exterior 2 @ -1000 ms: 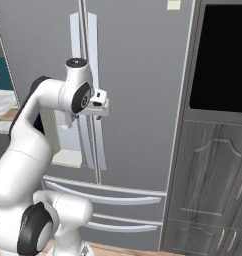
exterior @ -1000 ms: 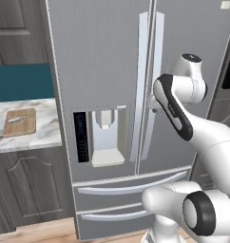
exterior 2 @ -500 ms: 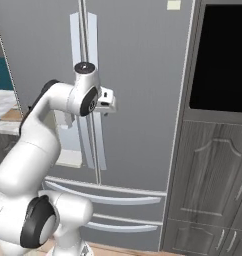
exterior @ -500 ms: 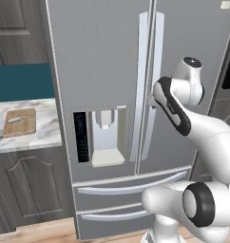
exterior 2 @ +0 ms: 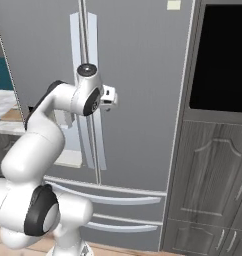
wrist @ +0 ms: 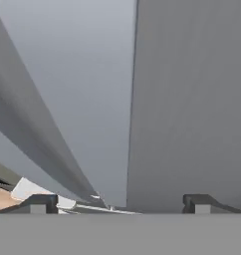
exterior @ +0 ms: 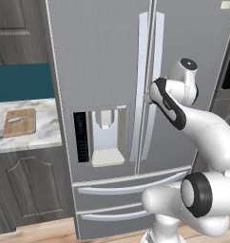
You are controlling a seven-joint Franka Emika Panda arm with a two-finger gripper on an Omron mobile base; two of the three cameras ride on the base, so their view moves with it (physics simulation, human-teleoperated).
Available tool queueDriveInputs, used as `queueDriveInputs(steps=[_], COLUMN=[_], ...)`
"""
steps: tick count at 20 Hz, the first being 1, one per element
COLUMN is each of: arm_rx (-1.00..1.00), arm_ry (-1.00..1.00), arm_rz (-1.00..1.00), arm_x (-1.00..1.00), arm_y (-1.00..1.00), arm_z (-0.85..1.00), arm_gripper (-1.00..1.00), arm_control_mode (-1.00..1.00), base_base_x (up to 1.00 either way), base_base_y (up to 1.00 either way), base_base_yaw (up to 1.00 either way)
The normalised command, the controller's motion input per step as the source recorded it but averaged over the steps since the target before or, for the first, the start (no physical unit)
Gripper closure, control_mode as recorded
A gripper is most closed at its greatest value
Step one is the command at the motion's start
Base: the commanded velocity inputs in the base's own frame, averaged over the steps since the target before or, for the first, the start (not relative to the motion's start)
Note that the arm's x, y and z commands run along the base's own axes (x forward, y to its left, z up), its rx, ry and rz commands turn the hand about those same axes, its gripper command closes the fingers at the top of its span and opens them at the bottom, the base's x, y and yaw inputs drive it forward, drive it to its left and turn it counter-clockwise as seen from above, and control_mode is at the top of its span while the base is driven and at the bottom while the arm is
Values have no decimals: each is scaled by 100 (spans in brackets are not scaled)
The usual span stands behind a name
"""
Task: Retrieve a lemon from the fridge and place it on the cutting board with the fish.
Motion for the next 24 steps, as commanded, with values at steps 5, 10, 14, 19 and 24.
queueDriveInputs(steps=[5, 10, 14, 19, 24], arm_rx=[0, 0, 0, 0, 0], arm_ry=[-4, -1, -5, -7, -18], arm_rz=[0, 0, 0, 0, 0], arm_x=[18, 4, 23, 29, 23], arm_y=[9, 19, -3, -5, -6], arm_z=[0, 0, 0, -8, -36], arm_gripper=[-100, -100, -100, -100, -100], arm_control_mode=[-100, -100, -100, -100, -100], base_base_x=[0, 0, 0, 0, 0], base_base_y=[0, 0, 0, 0, 0], base_base_yaw=[0, 0, 0, 0, 0])
